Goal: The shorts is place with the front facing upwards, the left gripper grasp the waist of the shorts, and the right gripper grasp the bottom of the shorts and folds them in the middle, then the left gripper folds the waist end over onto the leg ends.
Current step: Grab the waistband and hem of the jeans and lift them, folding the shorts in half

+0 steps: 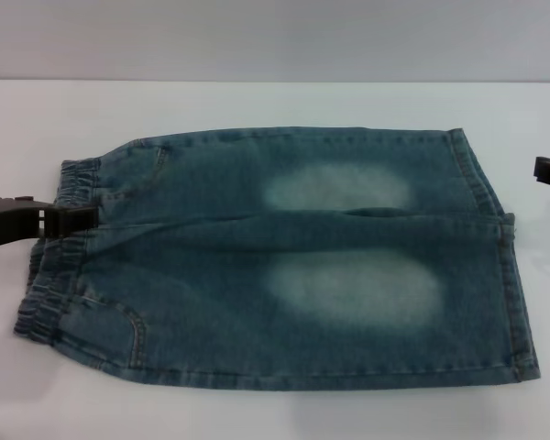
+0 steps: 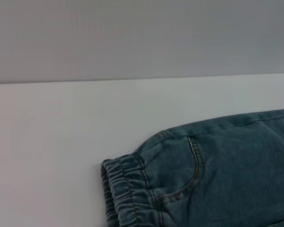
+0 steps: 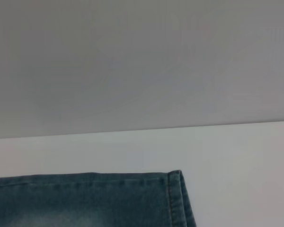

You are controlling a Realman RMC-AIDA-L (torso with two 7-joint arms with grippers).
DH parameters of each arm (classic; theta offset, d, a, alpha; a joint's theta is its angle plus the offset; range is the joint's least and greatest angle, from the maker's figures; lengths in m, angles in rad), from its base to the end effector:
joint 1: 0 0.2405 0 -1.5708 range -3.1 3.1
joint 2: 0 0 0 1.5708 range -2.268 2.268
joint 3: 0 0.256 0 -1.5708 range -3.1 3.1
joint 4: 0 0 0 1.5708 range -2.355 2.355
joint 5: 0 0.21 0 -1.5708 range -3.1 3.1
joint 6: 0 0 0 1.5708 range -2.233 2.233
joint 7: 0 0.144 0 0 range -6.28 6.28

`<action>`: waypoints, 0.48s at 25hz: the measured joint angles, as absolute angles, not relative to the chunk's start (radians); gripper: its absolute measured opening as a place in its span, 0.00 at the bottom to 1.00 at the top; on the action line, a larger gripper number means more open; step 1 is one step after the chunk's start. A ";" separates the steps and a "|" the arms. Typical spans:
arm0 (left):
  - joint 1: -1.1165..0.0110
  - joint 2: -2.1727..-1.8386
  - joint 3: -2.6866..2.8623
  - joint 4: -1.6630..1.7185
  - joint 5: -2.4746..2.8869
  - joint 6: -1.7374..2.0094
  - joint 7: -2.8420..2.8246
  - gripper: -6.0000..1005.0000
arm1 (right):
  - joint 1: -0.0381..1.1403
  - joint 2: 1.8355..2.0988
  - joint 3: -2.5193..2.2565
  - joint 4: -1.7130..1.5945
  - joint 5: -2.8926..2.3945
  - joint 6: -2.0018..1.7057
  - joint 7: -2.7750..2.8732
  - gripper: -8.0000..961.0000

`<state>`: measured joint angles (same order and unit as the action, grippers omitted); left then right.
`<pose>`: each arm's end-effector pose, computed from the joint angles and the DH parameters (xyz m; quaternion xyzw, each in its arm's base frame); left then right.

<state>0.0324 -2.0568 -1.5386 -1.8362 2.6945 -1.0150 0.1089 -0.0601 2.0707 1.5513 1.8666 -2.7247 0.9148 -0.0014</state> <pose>-0.2346 0.2956 0.0508 -0.7724 -0.4648 -0.0197 0.4323 0.2295 0.3011 0.0656 -0.7339 0.4822 0.0798 0.4718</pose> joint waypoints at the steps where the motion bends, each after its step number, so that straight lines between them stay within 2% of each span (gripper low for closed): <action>1: 0.033 -2.057 -1.539 -1.839 2.696 -1.021 0.109 0.80 | -0.056 2.070 1.551 1.867 -2.725 0.918 -0.002 0.65; 12: 0.036 -2.059 -1.556 -1.865 2.761 -1.094 0.075 0.79 | -0.065 2.070 1.555 1.883 -2.727 0.962 -0.003 0.65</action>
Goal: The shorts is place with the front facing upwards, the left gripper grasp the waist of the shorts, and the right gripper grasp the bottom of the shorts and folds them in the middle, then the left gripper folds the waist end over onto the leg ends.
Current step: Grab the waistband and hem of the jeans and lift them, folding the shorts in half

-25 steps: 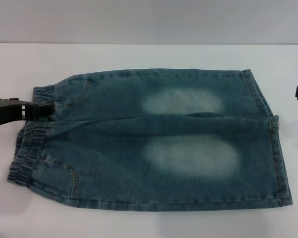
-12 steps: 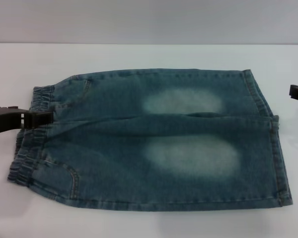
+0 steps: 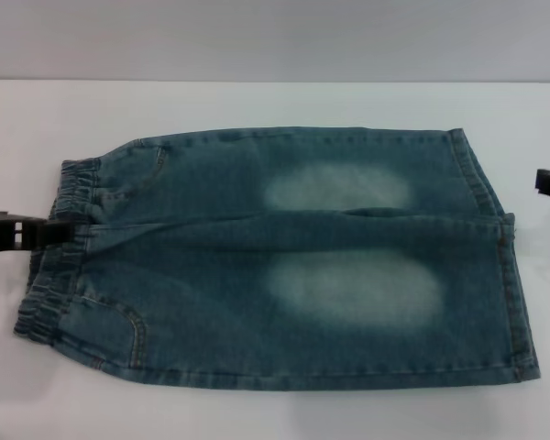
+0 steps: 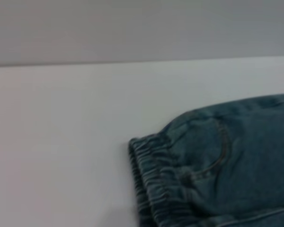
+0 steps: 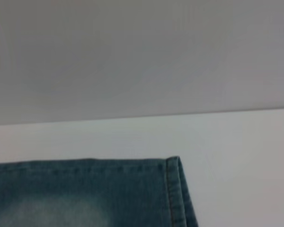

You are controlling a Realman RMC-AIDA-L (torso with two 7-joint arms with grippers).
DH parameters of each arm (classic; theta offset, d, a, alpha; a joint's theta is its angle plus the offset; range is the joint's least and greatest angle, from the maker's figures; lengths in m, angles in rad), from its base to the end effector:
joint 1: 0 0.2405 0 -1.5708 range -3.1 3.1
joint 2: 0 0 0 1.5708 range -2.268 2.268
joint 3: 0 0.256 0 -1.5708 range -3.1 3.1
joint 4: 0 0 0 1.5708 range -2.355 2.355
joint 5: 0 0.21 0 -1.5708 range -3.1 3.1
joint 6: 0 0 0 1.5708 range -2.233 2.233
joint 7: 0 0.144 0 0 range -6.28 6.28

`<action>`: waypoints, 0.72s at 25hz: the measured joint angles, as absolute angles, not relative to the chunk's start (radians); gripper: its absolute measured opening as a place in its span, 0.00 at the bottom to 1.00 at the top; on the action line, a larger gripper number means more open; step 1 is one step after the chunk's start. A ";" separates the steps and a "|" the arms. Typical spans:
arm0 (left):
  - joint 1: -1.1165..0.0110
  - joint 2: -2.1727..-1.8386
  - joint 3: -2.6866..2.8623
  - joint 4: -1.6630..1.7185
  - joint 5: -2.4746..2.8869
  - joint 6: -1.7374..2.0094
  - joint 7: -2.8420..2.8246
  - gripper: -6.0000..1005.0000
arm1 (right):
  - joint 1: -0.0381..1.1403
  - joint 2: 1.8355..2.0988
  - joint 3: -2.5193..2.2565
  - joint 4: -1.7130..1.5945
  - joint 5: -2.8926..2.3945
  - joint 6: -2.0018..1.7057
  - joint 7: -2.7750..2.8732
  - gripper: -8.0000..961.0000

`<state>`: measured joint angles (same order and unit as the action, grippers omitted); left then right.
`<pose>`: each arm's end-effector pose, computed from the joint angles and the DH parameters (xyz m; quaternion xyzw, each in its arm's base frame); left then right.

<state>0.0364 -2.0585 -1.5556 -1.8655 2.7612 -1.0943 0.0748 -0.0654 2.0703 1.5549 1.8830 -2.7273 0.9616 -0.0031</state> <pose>-0.2421 0.2893 0.0589 -0.7582 -0.4787 0.0139 0.4425 0.2309 0.2962 0.0655 -0.7351 0.4888 0.0655 0.4652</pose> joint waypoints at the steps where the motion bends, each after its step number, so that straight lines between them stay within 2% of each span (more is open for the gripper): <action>1: 0.034 -2.059 -1.554 -1.865 2.770 -1.101 0.066 0.79 | -0.066 2.071 1.551 1.878 -2.727 0.962 -0.003 0.65; 18: 0.020 -2.060 -1.522 -1.792 2.833 -1.218 -0.005 0.78 | -0.074 2.071 1.533 1.863 -2.726 0.955 -0.003 0.65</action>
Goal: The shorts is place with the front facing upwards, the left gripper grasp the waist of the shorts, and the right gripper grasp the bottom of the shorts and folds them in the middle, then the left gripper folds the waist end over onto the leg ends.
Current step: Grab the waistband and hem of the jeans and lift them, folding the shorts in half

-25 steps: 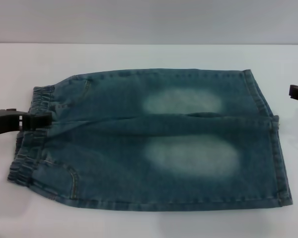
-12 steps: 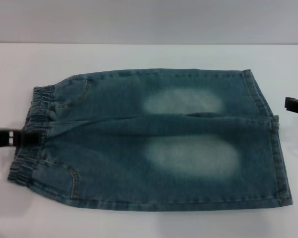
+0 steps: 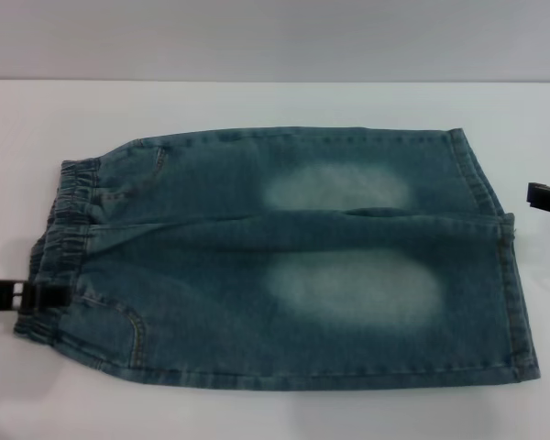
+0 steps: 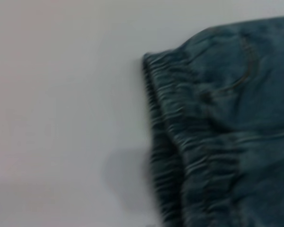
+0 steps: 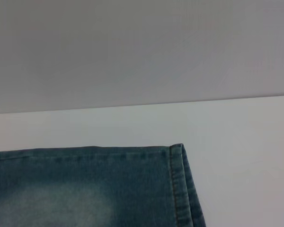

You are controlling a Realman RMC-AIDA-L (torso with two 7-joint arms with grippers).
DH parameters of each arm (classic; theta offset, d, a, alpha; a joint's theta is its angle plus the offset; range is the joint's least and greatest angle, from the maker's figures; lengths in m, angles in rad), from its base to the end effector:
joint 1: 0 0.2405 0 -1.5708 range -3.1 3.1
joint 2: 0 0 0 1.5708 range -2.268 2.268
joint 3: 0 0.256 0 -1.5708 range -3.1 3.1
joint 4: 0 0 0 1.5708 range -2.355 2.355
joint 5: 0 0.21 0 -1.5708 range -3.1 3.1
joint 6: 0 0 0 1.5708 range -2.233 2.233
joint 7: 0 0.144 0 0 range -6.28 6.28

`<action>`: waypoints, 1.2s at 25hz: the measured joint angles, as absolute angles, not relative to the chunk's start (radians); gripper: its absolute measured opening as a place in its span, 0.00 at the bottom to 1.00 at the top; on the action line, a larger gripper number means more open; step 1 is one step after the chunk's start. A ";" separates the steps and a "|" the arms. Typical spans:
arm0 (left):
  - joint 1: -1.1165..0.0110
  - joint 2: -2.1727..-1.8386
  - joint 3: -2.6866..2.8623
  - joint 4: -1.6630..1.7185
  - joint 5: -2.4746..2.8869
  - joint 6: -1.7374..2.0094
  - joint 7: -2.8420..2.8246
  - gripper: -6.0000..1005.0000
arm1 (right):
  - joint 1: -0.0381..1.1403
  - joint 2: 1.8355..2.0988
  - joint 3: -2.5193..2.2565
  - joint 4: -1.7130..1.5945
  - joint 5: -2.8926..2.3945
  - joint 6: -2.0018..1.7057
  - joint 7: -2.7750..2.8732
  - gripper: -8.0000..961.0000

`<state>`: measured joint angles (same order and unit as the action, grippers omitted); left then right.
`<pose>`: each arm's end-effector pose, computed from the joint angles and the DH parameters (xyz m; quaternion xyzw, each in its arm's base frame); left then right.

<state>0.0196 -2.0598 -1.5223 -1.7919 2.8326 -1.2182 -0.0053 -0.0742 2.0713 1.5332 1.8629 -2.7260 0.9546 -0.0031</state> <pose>-0.2663 0.2741 0.0397 -0.7344 -0.5338 0.0884 0.4097 0.2349 0.2932 0.0569 -0.7375 0.4948 0.0587 0.4559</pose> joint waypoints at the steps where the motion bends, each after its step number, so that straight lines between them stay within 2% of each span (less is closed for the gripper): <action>1: 0.019 -2.060 -1.522 -1.792 2.845 -1.227 -0.014 0.78 | -0.075 2.071 1.534 1.867 -2.726 0.959 -0.003 0.65; 30: -0.059 -2.058 -1.485 -1.760 2.878 -1.344 -0.050 0.77 | -0.079 2.071 1.550 1.890 -2.731 0.974 -0.017 0.65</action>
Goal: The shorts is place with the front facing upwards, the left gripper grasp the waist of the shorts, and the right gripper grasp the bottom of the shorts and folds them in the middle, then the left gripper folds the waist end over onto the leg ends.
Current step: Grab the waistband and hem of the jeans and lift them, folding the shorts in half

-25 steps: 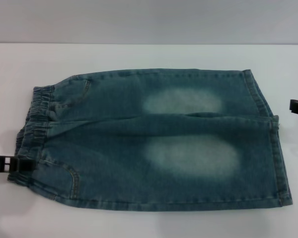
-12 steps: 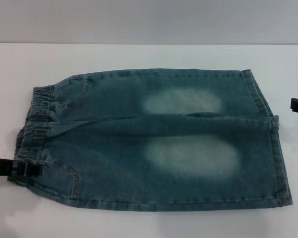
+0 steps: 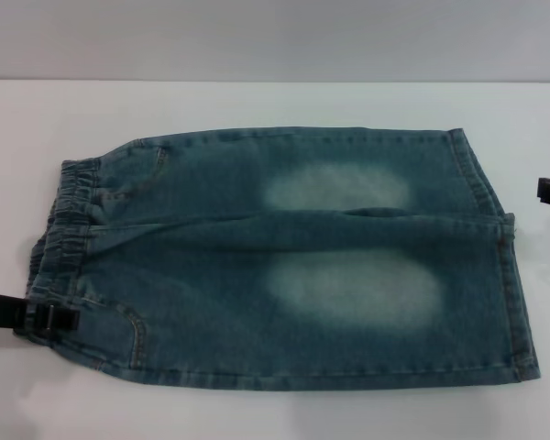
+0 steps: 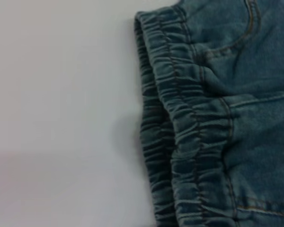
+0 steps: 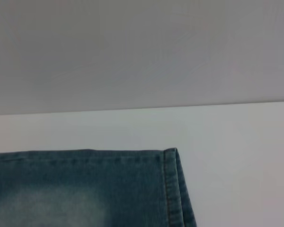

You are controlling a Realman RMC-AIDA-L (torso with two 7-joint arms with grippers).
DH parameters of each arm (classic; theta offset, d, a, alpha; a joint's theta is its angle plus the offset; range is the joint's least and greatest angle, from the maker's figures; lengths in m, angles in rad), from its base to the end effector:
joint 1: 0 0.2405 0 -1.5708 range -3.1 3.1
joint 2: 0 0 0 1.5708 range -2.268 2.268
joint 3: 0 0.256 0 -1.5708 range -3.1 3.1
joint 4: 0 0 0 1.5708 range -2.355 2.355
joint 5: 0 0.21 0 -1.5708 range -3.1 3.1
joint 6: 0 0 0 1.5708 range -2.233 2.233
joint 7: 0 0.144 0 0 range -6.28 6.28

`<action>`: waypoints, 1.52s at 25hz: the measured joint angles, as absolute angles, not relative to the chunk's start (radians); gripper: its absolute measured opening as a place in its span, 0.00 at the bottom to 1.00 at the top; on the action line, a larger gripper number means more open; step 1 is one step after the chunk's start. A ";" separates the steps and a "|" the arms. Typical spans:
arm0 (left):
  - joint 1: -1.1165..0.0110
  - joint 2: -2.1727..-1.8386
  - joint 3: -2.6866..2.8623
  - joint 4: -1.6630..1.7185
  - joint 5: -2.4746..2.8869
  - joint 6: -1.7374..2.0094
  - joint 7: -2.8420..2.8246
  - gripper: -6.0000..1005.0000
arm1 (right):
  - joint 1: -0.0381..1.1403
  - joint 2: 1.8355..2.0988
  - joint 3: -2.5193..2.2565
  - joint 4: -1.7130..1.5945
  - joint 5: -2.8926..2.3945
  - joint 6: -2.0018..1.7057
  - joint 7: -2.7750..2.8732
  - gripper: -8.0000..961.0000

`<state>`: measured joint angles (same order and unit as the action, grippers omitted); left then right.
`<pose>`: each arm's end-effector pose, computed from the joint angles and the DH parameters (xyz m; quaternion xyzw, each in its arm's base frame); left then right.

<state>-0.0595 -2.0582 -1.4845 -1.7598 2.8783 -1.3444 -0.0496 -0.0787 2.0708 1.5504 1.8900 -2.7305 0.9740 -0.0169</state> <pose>-0.2600 0.2753 0.0274 -0.7372 -0.5384 0.1420 0.3828 0.2333 0.2920 0.0645 -0.7376 0.4880 0.0556 0.4634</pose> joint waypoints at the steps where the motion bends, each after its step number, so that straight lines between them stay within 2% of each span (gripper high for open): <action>1: -0.069 -2.058 -1.489 -1.759 2.879 -1.359 -0.048 0.77 | -0.083 2.071 1.551 1.900 -2.731 0.974 -0.017 0.65; 8: -0.102 -2.058 -1.492 -1.727 2.885 -1.383 -0.050 0.77 | -0.087 2.071 1.555 1.910 -2.731 0.974 -0.017 0.65; 11: -0.102 -2.058 -1.491 -1.734 2.886 -1.383 -0.048 0.56 | -0.088 2.072 1.554 1.908 -2.731 0.974 -0.017 0.65; 22: -0.104 -2.059 -1.491 -1.746 2.886 -1.399 -0.041 0.23 | -0.090 2.070 1.557 1.935 -2.731 1.031 -0.025 0.65; 27: -0.104 -2.059 -1.494 -1.747 2.885 -1.399 -0.040 0.15 | -0.091 2.070 1.561 1.950 -2.738 1.066 -0.028 0.65; 38: -0.110 -2.059 -1.500 -1.770 2.885 -1.401 -0.041 0.10 | -0.082 2.069 1.569 1.988 -2.739 1.225 -0.029 0.65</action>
